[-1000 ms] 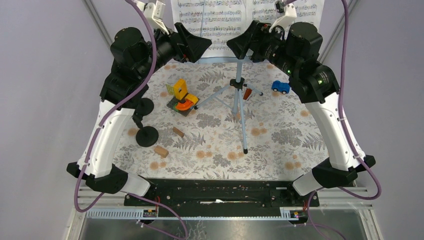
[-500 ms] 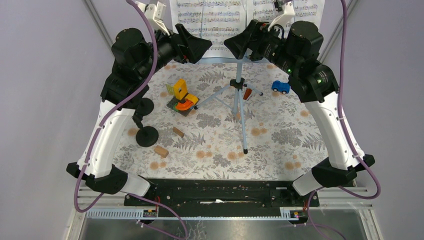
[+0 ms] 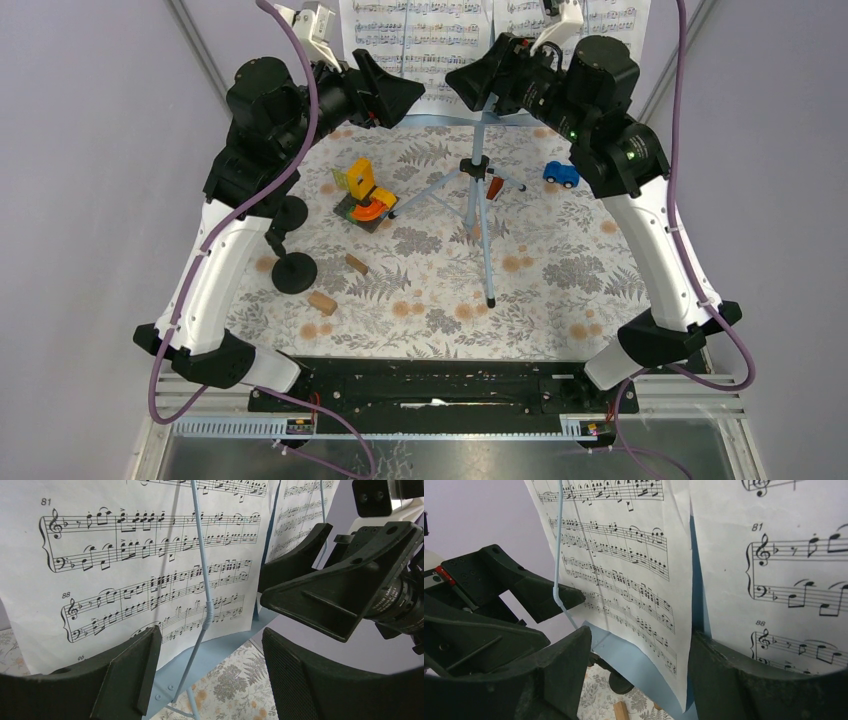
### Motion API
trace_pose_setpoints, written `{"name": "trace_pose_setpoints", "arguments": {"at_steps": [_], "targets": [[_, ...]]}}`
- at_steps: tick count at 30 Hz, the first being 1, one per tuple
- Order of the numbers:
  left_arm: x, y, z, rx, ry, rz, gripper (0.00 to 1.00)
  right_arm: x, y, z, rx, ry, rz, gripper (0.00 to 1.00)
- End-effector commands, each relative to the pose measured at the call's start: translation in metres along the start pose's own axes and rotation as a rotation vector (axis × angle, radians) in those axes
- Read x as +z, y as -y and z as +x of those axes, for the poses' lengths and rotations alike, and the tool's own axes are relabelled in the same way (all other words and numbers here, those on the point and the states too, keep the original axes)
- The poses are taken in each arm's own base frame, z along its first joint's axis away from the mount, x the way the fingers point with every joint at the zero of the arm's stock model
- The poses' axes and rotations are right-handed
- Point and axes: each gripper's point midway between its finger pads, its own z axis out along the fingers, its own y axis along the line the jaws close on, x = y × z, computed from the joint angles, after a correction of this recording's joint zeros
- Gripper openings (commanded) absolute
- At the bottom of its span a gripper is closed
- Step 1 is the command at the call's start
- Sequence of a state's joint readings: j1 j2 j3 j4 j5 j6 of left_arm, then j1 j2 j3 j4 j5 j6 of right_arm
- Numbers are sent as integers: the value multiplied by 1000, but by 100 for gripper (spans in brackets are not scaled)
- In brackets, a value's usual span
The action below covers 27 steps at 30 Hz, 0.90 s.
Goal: Pack up the instrument practice props
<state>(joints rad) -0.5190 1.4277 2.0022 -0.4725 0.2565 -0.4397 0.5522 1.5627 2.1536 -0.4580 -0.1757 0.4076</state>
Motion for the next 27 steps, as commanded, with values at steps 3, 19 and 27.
{"name": "trace_pose_setpoints", "arguments": {"at_steps": [3, 19, 27], "targets": [[-8, 13, -19, 34, 65, 39, 79, 3, -15, -35, -11, 110, -55, 72], [-10, 15, -19, 33, 65, 45, 79, 12, -28, -60, -1, 192, -128, 57], [-10, 15, -21, 27, 80, 44, 79, 18, -29, -62, -1, 190, -164, 36]]}}
